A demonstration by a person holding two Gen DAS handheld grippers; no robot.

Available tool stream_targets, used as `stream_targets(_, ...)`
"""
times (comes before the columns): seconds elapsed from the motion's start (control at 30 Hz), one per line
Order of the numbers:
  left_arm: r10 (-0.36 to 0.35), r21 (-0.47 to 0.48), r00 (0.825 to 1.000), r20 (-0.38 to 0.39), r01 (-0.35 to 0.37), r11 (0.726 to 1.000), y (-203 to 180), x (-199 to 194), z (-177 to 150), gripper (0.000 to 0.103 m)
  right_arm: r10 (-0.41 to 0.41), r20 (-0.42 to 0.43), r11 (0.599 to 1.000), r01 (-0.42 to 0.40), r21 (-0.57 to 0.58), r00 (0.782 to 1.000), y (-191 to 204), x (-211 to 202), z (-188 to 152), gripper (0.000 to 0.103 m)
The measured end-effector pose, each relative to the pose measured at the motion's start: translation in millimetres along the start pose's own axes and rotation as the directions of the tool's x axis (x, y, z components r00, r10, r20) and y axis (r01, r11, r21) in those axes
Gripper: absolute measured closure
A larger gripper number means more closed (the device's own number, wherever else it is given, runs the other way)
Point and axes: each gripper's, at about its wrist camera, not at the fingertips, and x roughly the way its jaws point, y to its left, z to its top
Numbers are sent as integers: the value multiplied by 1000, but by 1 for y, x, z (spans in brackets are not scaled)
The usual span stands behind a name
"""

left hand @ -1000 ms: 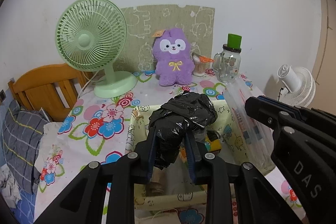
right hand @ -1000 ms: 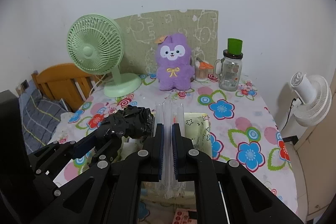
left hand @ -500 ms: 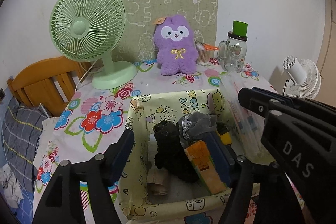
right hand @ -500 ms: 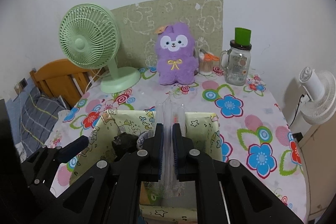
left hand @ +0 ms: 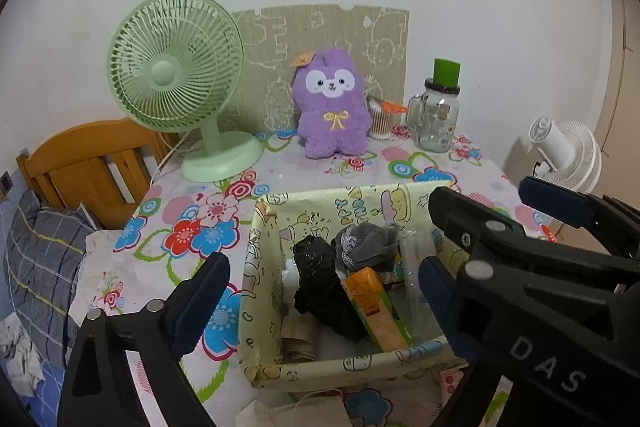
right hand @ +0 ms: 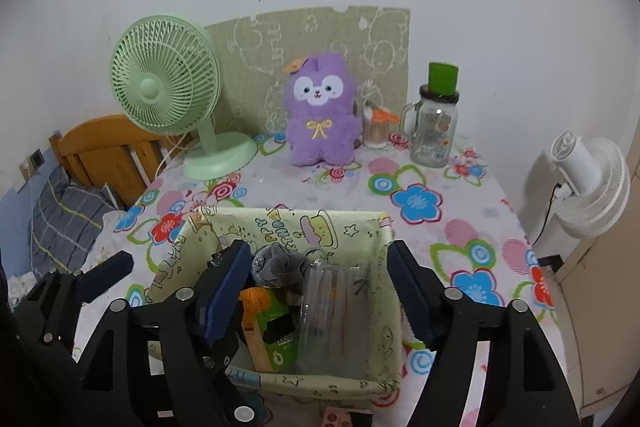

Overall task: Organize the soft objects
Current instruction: 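Withdraw both tools toward the white pouch and pink packet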

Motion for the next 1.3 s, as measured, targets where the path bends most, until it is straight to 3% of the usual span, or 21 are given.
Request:
stream_targets(0.37, -12, 16, 997, 79, 11, 1000, -5, -53, -3, 0, -15, 82, 1000, 13, 14, 997, -1, -57, -4, 10)
stream_targets(0.77, -31, 18, 993, 118, 29, 999, -10, -96, -24, 0, -28, 124, 999, 25, 22, 992, 0, -108, -26, 9)
stream_targets(1.1, -40, 6, 993, 114, 40, 999, -12, -110, -49, 0, -42, 123, 999, 40, 15, 992, 1, -127, -52, 8)
stream_targets(1.3, -41, -2, 996, 77, 41, 999, -11, -98, -71, 0, -40, 97, 999, 38, 25, 994, -1, -119, -73, 9)
